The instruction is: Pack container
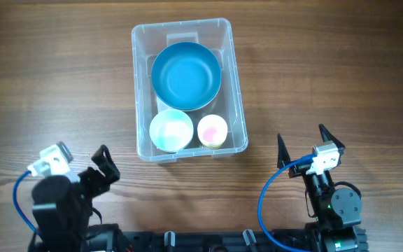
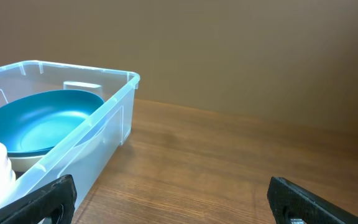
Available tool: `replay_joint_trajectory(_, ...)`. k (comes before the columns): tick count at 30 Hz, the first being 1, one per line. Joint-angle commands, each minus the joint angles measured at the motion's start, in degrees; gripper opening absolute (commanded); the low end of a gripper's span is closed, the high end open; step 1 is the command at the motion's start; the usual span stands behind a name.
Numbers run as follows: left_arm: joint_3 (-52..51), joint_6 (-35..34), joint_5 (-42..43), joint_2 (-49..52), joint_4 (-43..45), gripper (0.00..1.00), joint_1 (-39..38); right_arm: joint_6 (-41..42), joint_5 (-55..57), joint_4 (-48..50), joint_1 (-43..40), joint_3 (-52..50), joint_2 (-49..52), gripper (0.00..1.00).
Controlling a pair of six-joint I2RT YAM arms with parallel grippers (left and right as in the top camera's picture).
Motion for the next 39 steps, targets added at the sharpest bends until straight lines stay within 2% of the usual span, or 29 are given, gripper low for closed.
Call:
replay_joint_trajectory(1, -6.91, 1.09, -0.59, -6.62, 0.68, 1.00, 0.37, -0.48, -0.92, 0.11, -0.28, -0.02, -0.09, 1.00)
replay_joint_trajectory(5, -14.05, 1.16, -0.59, -11.85, 6.21, 1.00, 0.37, -0.50, -0.92, 0.11, -0.28, -0.04, -0.09, 1.00)
replay_joint_trajectory(8, -20.37, 3.43, 0.00, -14.93, 15.39, 1.00, 0.37, -0.48, -0.92, 0.11, -0.28, -0.04, -0.09, 1.00)
replay_joint_trajectory(12, -28.46, 10.49, 3.80, -18.14, 28.72, 1.00, 0.37, -0.48, -0.92, 0.11, -0.28, -0.04, -0.09, 1.00)
replay_joint_trajectory(17, -33.88, 22.43, 10.54, -20.02, 38.75, 1.00, 0.35, -0.48, -0.92, 0.11, -0.28, -0.04, -0.09, 1.00)
replay_joint_trajectory(19, -35.52, 24.57, 11.91, -20.02, 41.13, 1.00, 0.35, -0.48, -0.92, 0.11, -0.28, -0.02, -0.09, 1.00)
replay_joint_trajectory(25, -36.83, 24.26, 10.32, -20.02, 43.23, 1.00, 0.37, -0.48, -0.92, 0.11, -0.28, -0.02, -0.09, 1.00)
replay_joint_trajectory(29, -39.69, 19.19, 8.85, -20.02, 50.14, 1.00, 0.28, -0.48, -0.92, 0.11, -0.28, -0.04, -0.09, 1.00)
replay_joint_trajectory(39, -39.69, 18.58, 7.78, -20.02, 49.55, 1.00, 0.20, -0.48, -0.92, 0.11, -0.28, -0.04, -0.09, 1.00)
